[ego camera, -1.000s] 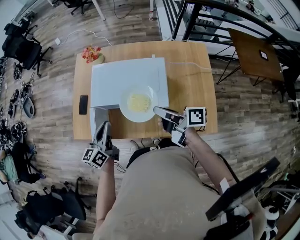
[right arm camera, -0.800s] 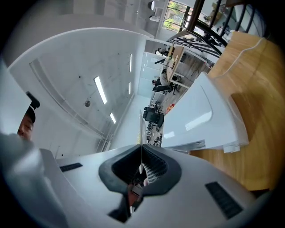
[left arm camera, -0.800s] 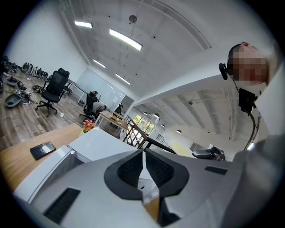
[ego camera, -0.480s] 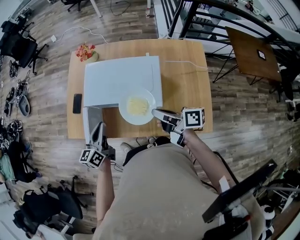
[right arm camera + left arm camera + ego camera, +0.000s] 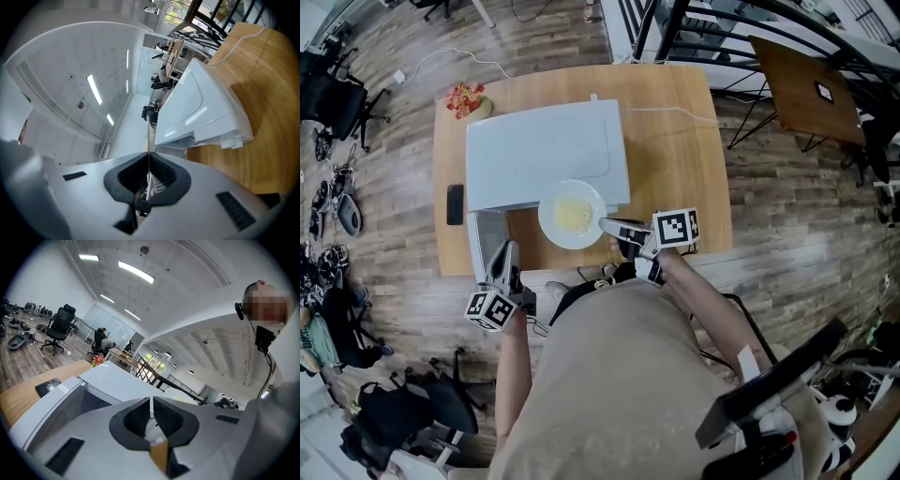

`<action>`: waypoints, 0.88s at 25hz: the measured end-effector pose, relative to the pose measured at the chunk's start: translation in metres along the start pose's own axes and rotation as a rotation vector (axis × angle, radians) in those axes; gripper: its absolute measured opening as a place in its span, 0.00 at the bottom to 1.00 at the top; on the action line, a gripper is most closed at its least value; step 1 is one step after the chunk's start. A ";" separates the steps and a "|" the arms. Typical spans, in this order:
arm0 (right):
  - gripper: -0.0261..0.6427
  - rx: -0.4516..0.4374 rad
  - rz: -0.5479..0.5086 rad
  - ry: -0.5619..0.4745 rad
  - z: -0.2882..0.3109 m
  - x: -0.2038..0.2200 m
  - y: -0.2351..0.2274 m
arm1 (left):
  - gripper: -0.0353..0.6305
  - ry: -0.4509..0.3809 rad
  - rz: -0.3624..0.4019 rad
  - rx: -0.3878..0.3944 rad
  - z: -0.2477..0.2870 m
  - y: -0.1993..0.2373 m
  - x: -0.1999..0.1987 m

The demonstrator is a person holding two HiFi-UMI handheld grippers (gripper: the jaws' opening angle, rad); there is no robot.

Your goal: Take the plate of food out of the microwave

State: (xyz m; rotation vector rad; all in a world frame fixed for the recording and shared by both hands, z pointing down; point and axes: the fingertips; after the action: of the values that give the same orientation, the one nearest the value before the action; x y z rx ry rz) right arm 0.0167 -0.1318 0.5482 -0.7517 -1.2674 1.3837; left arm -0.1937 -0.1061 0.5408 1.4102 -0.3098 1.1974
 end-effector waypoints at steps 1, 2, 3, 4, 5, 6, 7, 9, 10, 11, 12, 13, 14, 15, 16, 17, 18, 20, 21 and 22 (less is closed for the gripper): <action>0.06 0.007 0.000 0.005 0.003 0.002 -0.005 | 0.06 0.008 0.003 -0.001 0.001 0.001 0.002; 0.06 0.016 -0.002 0.011 0.006 0.005 -0.010 | 0.06 0.014 0.005 -0.002 0.001 0.002 0.003; 0.06 0.026 -0.006 0.018 0.010 0.008 -0.016 | 0.06 0.020 0.008 -0.002 0.002 0.003 0.005; 0.06 0.038 -0.011 0.028 0.013 0.012 -0.022 | 0.06 0.025 0.011 -0.002 0.002 0.004 0.006; 0.06 0.050 -0.015 0.039 0.016 0.016 -0.029 | 0.06 0.028 0.014 -0.003 0.003 0.005 0.008; 0.06 0.060 -0.017 0.051 0.019 0.020 -0.036 | 0.06 0.031 0.016 -0.006 0.003 0.007 0.010; 0.06 0.068 -0.015 0.064 0.022 0.025 -0.043 | 0.06 0.033 0.016 -0.010 0.003 0.008 0.012; 0.06 0.080 -0.002 0.088 0.029 0.035 -0.057 | 0.06 0.037 0.013 -0.019 0.003 0.011 0.015; 0.06 0.087 0.006 0.100 0.032 0.039 -0.063 | 0.06 0.038 0.011 -0.023 0.002 0.013 0.016; 0.06 0.094 0.014 0.112 0.036 0.044 -0.070 | 0.06 0.040 0.010 -0.029 0.000 0.014 0.017; 0.06 0.102 0.021 0.124 0.039 0.049 -0.076 | 0.06 0.042 0.009 -0.035 -0.001 0.016 0.019; 0.06 0.109 0.027 0.135 0.043 0.053 -0.082 | 0.06 0.045 0.007 -0.040 -0.003 0.018 0.020; 0.06 0.117 0.032 0.148 0.046 0.057 -0.088 | 0.06 0.048 0.005 -0.046 -0.005 0.020 0.022; 0.06 0.125 0.039 0.161 0.049 0.061 -0.095 | 0.06 0.052 0.002 -0.053 -0.007 0.022 0.024; 0.06 0.133 0.045 0.176 0.052 0.064 -0.102 | 0.06 0.056 -0.002 -0.061 -0.008 0.024 0.027; 0.06 0.141 0.050 0.190 0.054 0.067 -0.109 | 0.06 0.060 -0.005 -0.068 -0.008 0.026 0.030; 0.06 0.150 0.054 0.204 0.057 0.070 -0.117 | 0.06 0.065 -0.008 -0.076 -0.009 0.027 0.033; 0.06 0.169 0.059 0.231 0.064 0.078 -0.131 | 0.06 0.073 -0.013 -0.088 -0.011 0.030 0.037; 0.06 0.178 0.062 0.245 0.068 0.082 -0.138 | 0.06 0.077 -0.017 -0.093 -0.011 0.032 0.039; 0.06 0.187 0.064 0.258 0.072 0.086 -0.144 | 0.06 0.080 -0.020 -0.098 -0.012 0.033 0.040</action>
State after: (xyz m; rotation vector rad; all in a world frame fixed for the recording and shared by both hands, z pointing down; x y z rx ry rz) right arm -0.0297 -0.0885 0.7193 -0.8164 -0.9075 1.3852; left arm -0.2075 -0.0871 0.5888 1.2752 -0.2941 1.2033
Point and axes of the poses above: the fingertips, and each gripper's own axes: z forward along the fingers, y to its left, x out of its underside, and after that the axes turned 3 degrees about x, right-handed
